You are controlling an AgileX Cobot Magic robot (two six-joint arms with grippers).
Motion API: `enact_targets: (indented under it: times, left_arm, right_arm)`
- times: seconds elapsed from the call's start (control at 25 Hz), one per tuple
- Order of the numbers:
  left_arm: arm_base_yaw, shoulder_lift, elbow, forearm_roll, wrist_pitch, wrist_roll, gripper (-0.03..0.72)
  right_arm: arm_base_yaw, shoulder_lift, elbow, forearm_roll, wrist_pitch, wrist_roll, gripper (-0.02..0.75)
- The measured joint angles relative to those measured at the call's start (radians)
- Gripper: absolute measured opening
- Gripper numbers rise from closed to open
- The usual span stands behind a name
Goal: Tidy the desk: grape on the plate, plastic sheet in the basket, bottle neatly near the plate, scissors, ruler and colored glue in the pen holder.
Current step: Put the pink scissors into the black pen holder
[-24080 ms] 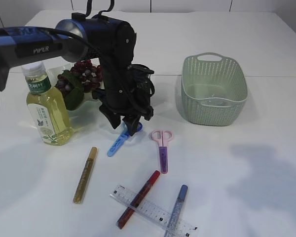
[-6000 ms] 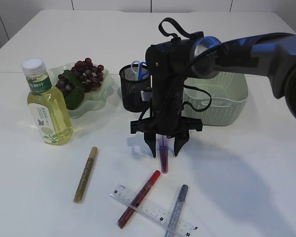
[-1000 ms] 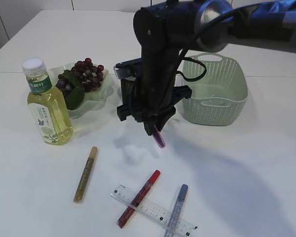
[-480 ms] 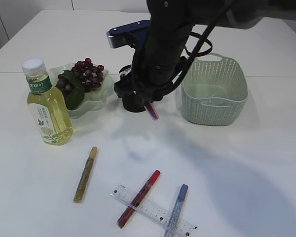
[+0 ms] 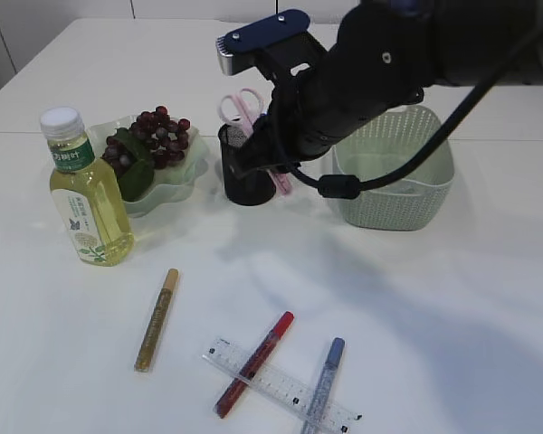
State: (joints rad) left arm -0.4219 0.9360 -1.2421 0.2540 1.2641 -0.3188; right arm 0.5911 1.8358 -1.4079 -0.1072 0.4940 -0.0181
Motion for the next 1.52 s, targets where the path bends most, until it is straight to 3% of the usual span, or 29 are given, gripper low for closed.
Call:
enact_targets:
  times: [0.4, 0.68, 1.12, 1.52]
  left_arm:
    - [0.000, 0.000, 0.000, 0.004, 0.000, 0.000, 0.300]
    - [0.000, 0.000, 0.000, 0.078, 0.000, 0.002, 0.300]
    - [0.000, 0.000, 0.000, 0.084, 0.000, 0.004, 0.300]
    - [0.000, 0.000, 0.000, 0.084, 0.000, 0.004, 0.300]
  right_arm:
    - [-0.093, 0.025, 0.025, -0.013, -0.381, 0.000, 0.179]
    - [-0.124, 0.114, 0.002, 0.031, -0.585, 0.000, 0.179]
    - [-0.130, 0.333, -0.212, 0.099, -0.638, 0.000, 0.179]
    - [-0.130, 0.390, -0.244, 0.107, -0.663, 0.000, 0.179]
